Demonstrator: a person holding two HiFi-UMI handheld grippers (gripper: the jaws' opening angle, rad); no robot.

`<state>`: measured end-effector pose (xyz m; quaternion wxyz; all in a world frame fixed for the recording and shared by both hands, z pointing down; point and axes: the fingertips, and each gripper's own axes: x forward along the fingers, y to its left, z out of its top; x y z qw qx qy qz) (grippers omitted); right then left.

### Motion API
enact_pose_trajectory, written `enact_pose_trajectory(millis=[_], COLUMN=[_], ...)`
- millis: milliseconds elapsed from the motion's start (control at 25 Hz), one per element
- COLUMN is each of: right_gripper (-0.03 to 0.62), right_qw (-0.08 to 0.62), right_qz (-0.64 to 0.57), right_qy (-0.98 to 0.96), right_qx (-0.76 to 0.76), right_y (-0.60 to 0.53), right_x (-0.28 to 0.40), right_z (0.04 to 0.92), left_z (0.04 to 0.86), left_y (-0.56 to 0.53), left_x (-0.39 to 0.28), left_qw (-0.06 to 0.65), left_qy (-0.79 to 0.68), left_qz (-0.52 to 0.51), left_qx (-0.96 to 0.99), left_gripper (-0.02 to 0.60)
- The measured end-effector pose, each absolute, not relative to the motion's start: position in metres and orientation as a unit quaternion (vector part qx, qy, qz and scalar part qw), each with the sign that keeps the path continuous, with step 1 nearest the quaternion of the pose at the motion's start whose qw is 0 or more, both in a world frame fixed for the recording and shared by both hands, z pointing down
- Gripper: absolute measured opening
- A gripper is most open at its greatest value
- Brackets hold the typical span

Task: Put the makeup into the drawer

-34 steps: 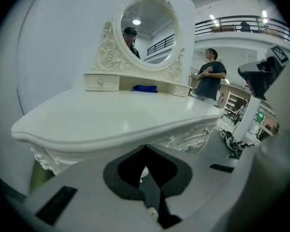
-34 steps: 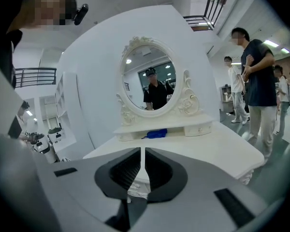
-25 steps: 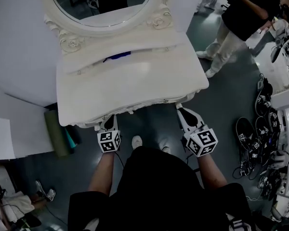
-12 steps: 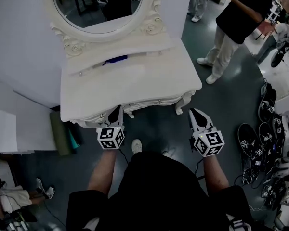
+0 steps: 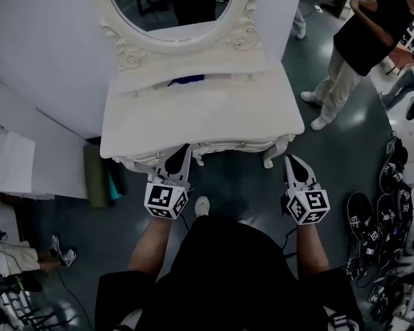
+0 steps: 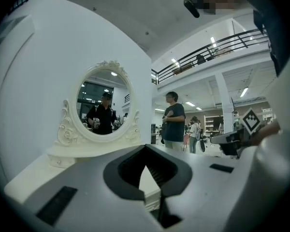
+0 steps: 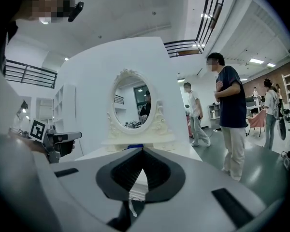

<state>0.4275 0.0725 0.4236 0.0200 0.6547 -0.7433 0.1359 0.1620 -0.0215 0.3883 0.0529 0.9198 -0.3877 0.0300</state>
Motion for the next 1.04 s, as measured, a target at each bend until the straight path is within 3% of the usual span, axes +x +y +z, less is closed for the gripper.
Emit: enact_pose_trajectory(millis=[1040], right_gripper=[0.021], right_qw=[0.023], right_qz=[0.126], right_qy=[-0.756], right_qx=[0.642], right_y=[0.051], right_x=[0.414], right_z=[0.423], left_z=[0.41], left_y=[-0.029], left_x=[0.147], left_qw=[0.106], left_qy=[-0.406], left_qz=[0.011], left_qx=[0.908], left_gripper=[0.02])
